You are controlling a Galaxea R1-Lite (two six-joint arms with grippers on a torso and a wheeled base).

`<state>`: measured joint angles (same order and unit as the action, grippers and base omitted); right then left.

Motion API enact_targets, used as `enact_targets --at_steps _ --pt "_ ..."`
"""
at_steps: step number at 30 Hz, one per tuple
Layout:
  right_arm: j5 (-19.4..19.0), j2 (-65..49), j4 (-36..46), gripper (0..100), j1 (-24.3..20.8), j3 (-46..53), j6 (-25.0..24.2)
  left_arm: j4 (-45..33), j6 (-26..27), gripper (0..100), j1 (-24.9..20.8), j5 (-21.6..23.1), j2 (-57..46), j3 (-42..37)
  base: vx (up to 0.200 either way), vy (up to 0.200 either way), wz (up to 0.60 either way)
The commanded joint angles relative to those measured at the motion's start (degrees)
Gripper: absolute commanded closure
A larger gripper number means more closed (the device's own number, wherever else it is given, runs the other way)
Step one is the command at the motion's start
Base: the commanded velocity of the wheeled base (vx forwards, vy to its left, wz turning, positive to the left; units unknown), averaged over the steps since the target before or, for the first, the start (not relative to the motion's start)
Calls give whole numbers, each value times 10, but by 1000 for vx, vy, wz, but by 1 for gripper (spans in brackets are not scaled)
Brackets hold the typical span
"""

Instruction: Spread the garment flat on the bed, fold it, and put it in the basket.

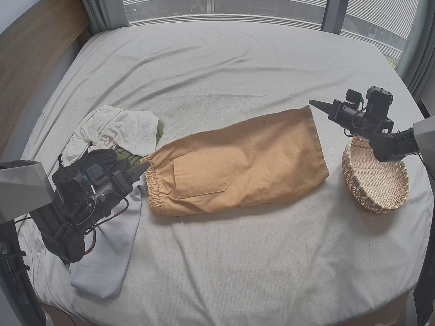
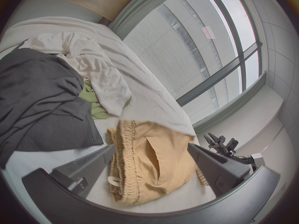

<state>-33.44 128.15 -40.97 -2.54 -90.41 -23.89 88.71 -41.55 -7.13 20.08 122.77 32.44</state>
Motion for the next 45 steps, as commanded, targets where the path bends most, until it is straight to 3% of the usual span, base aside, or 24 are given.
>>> enact_targets --at_steps 1,18,21,30,36,39,45 --pt "14 33 -2 0 -18 -28 -7 1 -2 0 8 -14 10 15 0 0 0" --pt "19 -48 7 0 -67 44 -17 1 -1 0 0 -7 -15 -14 0 0 0" --pt "25 -113 41 0 -75 117 -16 1 -1 0 -6 1 -25 -26 0 0 0" --pt "50 -223 41 0 -85 274 -15 1 4 0 -26 13 -47 -53 0 0 0" --pt "52 -241 36 0 -86 339 -13 2 10 0 -35 25 -69 -74 0 0 0" --pt "72 -240 35 0 -92 372 -12 2 12 0 -46 36 -76 -84 0 0 0" --pt "95 -230 -24 0 -102 430 -18 2 16 0 -49 37 -88 -89 0 0 0"
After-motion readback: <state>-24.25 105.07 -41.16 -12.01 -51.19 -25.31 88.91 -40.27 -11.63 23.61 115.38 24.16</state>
